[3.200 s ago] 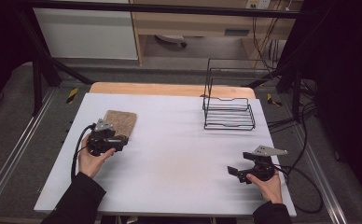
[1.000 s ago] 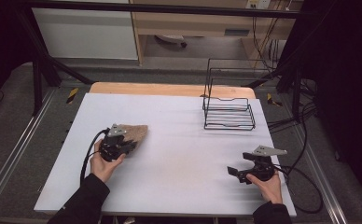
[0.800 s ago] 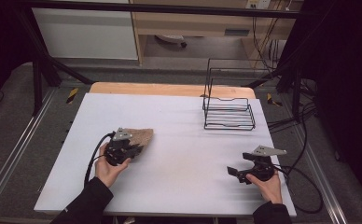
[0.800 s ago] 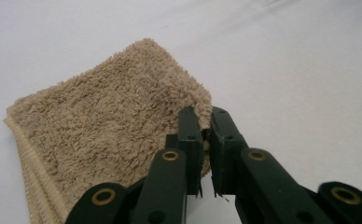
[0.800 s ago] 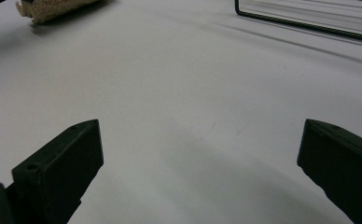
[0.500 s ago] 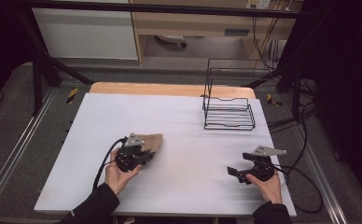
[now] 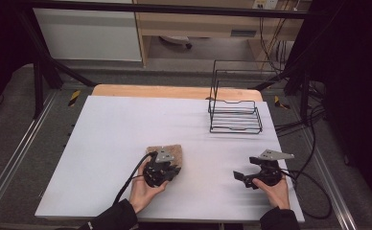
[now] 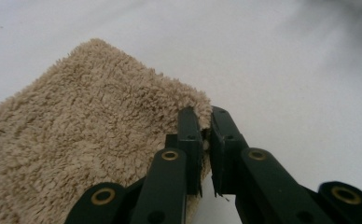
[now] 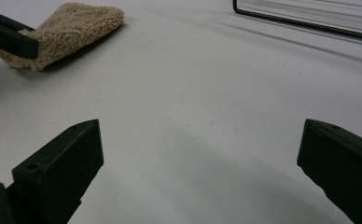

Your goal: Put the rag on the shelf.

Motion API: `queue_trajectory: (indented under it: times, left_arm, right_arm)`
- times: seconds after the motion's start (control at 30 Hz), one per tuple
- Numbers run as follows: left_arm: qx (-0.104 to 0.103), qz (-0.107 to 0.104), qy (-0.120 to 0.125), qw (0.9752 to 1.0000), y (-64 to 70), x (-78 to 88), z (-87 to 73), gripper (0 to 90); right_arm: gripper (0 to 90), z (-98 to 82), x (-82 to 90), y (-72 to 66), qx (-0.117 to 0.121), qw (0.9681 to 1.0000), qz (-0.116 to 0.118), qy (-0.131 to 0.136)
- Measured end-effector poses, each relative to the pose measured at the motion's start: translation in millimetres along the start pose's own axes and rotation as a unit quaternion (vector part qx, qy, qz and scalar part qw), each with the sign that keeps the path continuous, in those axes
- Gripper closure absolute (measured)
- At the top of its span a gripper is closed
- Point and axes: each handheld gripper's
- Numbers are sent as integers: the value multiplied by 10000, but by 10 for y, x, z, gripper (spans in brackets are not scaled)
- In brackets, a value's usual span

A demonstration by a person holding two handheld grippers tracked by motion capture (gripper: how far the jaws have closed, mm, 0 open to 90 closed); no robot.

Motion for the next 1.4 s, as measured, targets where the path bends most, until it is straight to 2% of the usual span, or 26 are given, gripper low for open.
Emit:
queue_trajectory:
  times: [0.2,0.37,0.43,0.47,0.5,0.53,0.7,0.8,1.0,1.1,1.2,1.3,1.4]
  left_arm:
    - [-29,-116,-21,9999,-24,0,-15,787]
    - [-78,-152,79,9998,-87,138,1,602]
    - [-95,-90,110,9999,-134,202,-5,536]
    - [-81,-70,103,9999,-173,244,-12,461]
    - [-81,-36,102,9999,-214,279,-22,461]
    - [-72,-15,109,9999,-247,303,-33,394]
    - [129,69,160,9998,-522,473,-137,286]
    - [270,154,272,9991,-686,577,-239,221]
    - [444,347,322,9979,-910,682,-442,121]
    - [580,387,367,9969,-987,708,-510,113]
    - [648,396,386,9964,-1045,719,-545,94]
    - [627,451,384,9963,-1076,718,-580,87]
    - [691,414,370,9961,-1109,711,-603,69]
  right_arm:
    - [12,0,-14,-7,-23,10000,-39,-43]
    - [14,5,-10,-8,-90,9999,-82,-17]
    - [12,9,-8,-8,-114,9999,-116,-35]
    - [12,13,-8,-10,-120,9998,-134,-33]
    - [12,23,-10,-19,-134,9998,-144,-22]
    - [10,40,-16,-35,-131,9998,-165,-12]
    - [6,90,-46,-79,-140,9998,-171,-10]
    - [5,124,-82,-120,-56,9997,-218,-46]
    - [5,269,-179,-231,-59,9996,-285,9]
    - [5,373,-265,-303,-39,9995,-297,-21]
    - [12,488,-384,-395,2,9995,-292,-79]
    - [20,613,-533,-504,69,9997,-228,-114]
    - [33,743,-690,-619,129,9997,-159,-141]
Point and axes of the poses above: each handheld gripper's, and its own axes: x roughly backward along the jaws, z roughly out of its top, y roughly to its right, and after that the axes turned 8 degrees about -y, right-handed
